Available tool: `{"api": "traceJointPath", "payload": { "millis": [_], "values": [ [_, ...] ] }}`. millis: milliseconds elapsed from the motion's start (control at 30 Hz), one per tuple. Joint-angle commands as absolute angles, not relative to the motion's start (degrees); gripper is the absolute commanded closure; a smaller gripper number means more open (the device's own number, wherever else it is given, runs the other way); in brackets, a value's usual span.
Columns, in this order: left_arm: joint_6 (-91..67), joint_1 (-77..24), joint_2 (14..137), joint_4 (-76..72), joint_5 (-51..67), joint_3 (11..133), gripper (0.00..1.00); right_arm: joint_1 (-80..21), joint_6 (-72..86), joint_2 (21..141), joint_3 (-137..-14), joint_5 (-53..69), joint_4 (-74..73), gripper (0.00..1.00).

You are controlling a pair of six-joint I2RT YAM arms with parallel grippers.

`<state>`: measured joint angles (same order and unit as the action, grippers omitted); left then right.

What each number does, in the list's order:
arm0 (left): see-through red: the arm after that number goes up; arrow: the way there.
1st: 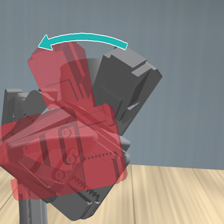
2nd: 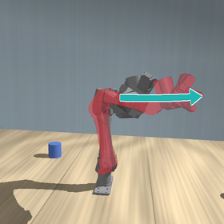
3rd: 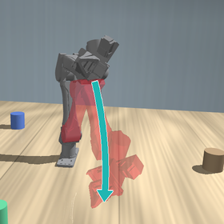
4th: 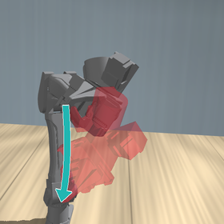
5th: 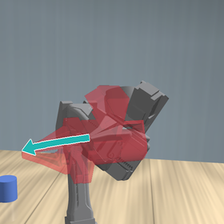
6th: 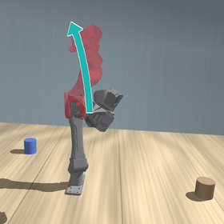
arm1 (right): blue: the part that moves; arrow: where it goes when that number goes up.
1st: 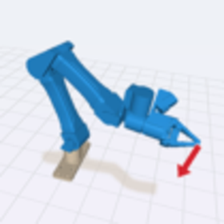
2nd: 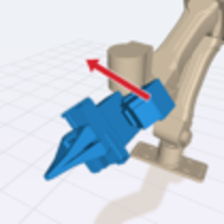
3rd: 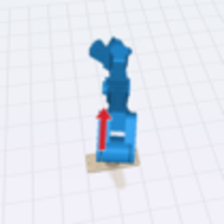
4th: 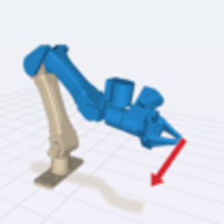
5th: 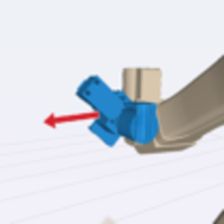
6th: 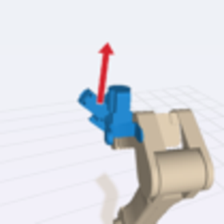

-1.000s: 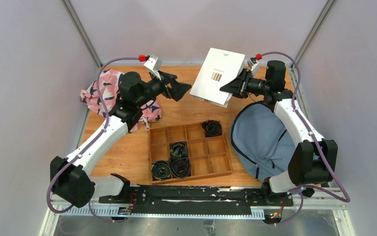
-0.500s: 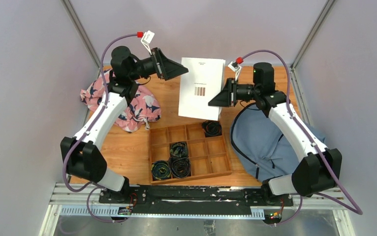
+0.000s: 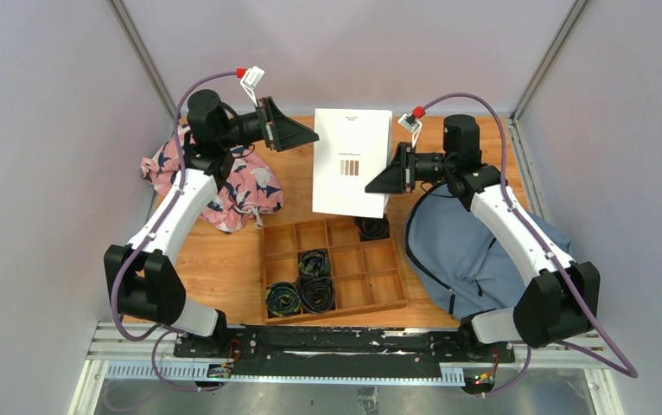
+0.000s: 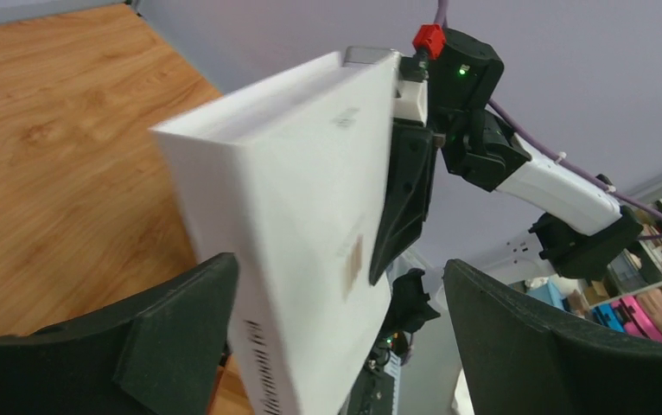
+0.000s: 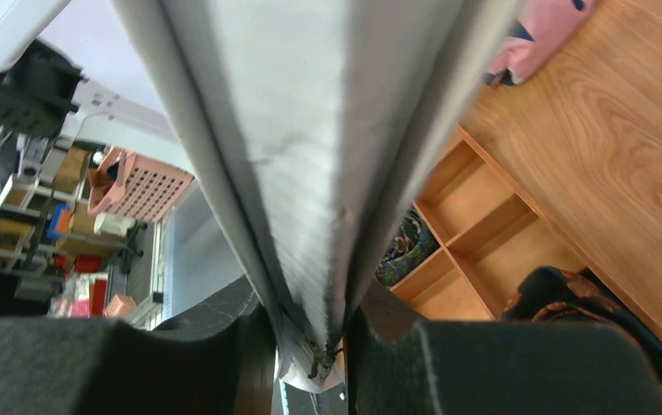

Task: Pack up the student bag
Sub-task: Pick up the book from the center of the board.

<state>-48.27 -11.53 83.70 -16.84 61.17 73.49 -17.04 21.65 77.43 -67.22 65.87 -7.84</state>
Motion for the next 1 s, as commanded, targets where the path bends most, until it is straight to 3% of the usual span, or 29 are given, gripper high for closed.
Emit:
{"api": "traceJointPath", "payload": {
  "millis": [0,600,667,867,967],
  "values": [
    [-48.84,-9.81,83.57,-16.44,61.61,72.83,0.02,-17.67,19.74,75.15,-67.99,72.55,-2.62,0.72],
    [-50.41,-13.67,88.27,-17.44,67.47,76.72,0.04,-21.50,19.86,79.66,-69.59,75.75,-0.92,0.71],
    [-51.90,-13.80,88.11,-19.37,68.09,76.12,0.15,-21.64,19.93,80.32,-69.63,75.80,-0.54,0.71],
    [-54.60,-13.80,87.30,-23.29,68.12,74.37,0.59,-21.53,20.72,82.89,-70.41,74.05,-0.52,0.69],
    [-54.69,-13.80,87.31,-23.41,67.96,74.56,0.74,-21.33,21.56,84.30,-70.81,72.83,-0.50,0.63]
  ]
}}
